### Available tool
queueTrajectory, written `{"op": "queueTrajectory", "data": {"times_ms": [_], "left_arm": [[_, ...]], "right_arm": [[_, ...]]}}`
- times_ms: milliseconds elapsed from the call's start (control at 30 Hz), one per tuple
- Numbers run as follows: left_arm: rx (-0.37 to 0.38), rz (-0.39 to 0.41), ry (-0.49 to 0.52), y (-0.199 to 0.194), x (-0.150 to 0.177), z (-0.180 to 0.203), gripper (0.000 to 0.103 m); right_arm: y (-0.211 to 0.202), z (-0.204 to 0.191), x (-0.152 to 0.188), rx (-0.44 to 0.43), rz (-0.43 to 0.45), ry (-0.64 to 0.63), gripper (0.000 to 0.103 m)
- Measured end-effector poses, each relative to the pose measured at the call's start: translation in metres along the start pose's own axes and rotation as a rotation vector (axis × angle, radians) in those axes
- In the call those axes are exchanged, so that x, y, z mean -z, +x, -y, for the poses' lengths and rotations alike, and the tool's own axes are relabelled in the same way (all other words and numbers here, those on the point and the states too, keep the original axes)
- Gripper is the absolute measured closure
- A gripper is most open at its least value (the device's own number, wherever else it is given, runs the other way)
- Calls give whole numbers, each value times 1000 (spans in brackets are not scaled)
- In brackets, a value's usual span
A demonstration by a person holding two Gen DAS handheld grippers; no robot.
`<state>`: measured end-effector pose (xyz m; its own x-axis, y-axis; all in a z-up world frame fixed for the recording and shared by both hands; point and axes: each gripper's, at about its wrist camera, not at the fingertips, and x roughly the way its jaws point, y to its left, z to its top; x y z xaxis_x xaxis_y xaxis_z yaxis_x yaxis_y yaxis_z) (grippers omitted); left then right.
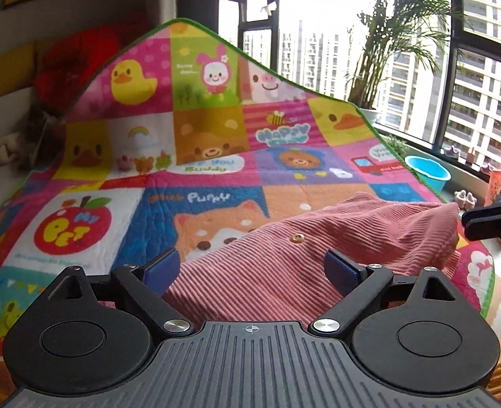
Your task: Fold clothes
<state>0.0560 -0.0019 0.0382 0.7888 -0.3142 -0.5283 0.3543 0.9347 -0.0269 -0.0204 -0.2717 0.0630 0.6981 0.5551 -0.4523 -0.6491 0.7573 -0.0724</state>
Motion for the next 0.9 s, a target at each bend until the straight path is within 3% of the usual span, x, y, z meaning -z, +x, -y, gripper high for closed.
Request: {"op": "queueTrajectory", "data": {"times_ms": [133, 300, 367, 433, 467, 600, 767, 900], "left_arm": [[11, -15, -12, 3, 3, -1, 7], [54, -48, -13, 9, 12, 6, 7], [75, -73, -14, 14, 17, 9, 7], [81, -105, -11, 22, 23, 13, 6], [80, -126, -7, 26, 27, 14, 6], [73, -173, -5, 32, 41, 15, 6], [77, -171, -15, 32, 45, 12, 4], [76, -169, -7, 33, 46, 13, 3]], "right_arm": [[-25, 16, -13, 42, 86, 48, 95], [-2, 27, -5, 78, 29, 108, 92], [19, 25, 1, 75, -6, 123, 86], [44, 21, 9, 54, -58, 133, 63], [57, 18, 15, 53, -94, 130, 57], [94, 8, 38, 68, -212, 109, 50], [86, 9, 17, 31, -138, 118, 41], [102, 16, -7, 75, -82, 93, 28]]}}
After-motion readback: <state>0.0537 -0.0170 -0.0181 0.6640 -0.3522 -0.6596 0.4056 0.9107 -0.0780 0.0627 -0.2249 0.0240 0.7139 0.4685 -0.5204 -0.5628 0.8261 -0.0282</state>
